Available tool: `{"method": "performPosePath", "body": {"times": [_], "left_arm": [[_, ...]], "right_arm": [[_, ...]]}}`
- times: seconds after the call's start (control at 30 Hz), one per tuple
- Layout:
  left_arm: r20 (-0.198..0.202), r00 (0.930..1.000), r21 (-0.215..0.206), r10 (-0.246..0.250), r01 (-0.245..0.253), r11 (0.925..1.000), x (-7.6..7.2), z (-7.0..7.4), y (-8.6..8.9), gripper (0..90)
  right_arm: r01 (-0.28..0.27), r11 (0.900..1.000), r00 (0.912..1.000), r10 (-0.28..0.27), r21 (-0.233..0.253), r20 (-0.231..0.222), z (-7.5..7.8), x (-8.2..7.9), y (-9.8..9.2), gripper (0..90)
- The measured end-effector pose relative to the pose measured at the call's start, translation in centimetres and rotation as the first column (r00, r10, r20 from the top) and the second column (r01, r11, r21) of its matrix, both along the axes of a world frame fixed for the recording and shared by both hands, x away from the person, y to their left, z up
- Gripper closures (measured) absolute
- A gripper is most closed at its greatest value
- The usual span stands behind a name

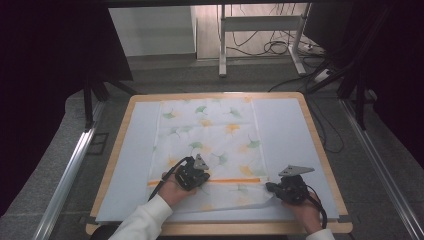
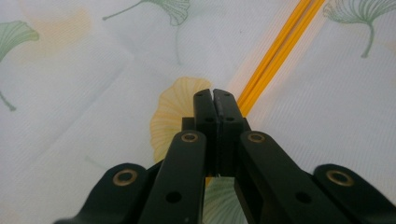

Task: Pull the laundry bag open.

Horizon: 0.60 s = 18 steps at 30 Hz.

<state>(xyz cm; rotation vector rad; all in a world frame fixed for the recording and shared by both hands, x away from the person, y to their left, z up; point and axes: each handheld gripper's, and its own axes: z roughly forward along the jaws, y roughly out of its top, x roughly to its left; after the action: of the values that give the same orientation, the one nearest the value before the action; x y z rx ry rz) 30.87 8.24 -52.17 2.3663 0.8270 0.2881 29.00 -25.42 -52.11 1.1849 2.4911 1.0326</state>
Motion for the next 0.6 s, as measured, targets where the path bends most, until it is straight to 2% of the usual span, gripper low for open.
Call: {"method": "performPosePath", "body": {"times": [0.6], "left_arm": [[-0.012, 0.9997, -0.003, 0.022, -0.022, 0.9997, -0.6, 0.1, 2.1, 90.0]], "right_arm": [[-0.002, 1.000, 1.0000, 0.002, -0.001, 0.001, 0.0, 0.0, 0.0, 90.0]]}}
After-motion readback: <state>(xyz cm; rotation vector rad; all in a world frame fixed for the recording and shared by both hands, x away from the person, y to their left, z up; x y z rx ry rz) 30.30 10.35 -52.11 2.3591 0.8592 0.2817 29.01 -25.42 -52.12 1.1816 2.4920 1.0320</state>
